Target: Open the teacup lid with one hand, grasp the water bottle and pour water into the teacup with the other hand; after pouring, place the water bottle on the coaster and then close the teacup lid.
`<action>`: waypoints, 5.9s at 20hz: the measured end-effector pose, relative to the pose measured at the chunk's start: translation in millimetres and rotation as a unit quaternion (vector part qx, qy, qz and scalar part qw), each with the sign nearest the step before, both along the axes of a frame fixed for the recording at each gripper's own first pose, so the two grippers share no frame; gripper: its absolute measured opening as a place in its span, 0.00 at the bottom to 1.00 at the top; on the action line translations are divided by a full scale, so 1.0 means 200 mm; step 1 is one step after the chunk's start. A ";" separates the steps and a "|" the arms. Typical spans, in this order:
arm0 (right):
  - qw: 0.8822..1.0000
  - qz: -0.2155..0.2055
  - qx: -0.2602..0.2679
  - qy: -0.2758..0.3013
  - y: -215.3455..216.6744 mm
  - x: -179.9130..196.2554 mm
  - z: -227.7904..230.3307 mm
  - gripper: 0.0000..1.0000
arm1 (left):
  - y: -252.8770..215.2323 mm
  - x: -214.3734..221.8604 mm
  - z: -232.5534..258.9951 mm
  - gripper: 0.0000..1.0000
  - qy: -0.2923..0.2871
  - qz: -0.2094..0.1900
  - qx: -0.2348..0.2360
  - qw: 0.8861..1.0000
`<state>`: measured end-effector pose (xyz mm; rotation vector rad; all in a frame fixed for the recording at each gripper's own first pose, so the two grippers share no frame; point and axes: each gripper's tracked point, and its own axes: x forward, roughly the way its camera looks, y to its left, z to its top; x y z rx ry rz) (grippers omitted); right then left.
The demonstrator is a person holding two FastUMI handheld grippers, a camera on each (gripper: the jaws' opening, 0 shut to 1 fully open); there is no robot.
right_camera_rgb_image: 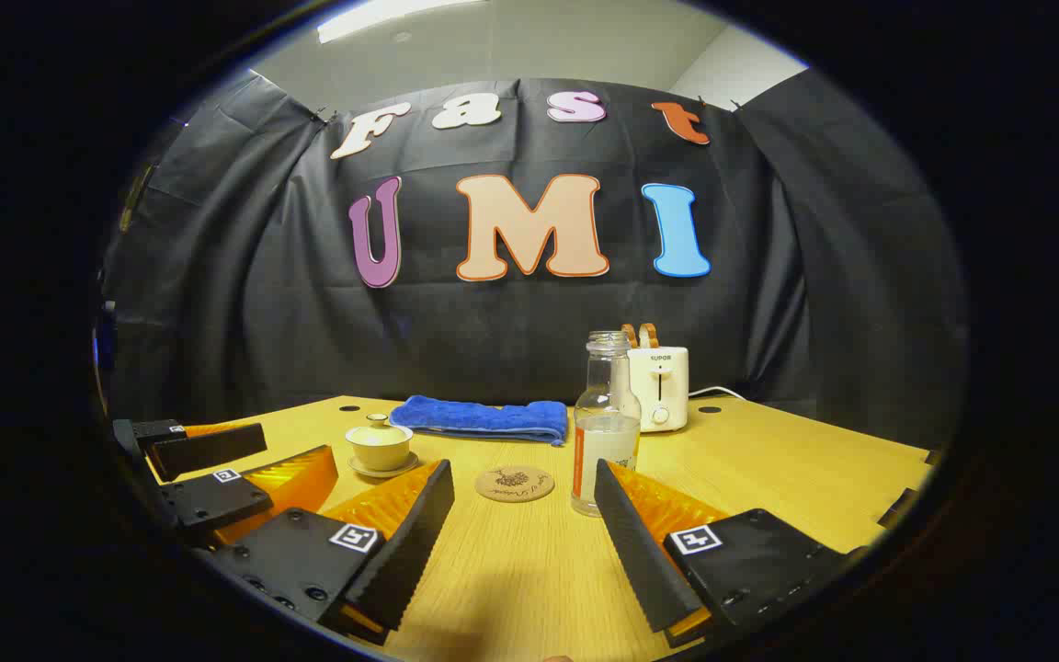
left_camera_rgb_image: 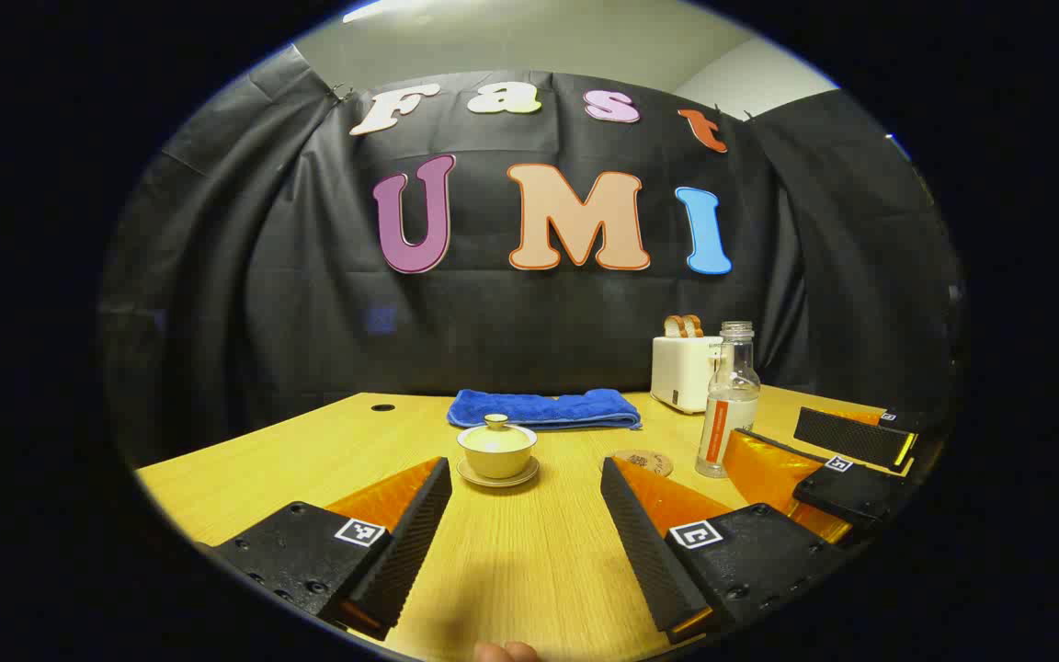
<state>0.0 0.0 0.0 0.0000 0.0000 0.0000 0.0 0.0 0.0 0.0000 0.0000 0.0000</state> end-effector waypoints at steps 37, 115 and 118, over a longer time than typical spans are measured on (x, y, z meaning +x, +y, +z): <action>1.000 0.000 -0.002 -0.001 -0.01 0.00 0.00 0.94 | -0.02 0.02 0.01 0.96 -0.003 -0.011 0.002 1.000; 1.000 -0.028 -0.004 0.006 -0.39 0.50 -0.02 0.94 | 0.39 0.20 0.00 0.25 -0.001 0.036 0.001 0.999; 0.999 -0.033 -0.005 0.007 -0.39 0.57 -0.03 0.94 | 0.41 0.15 0.00 0.25 -0.001 0.037 0.001 0.999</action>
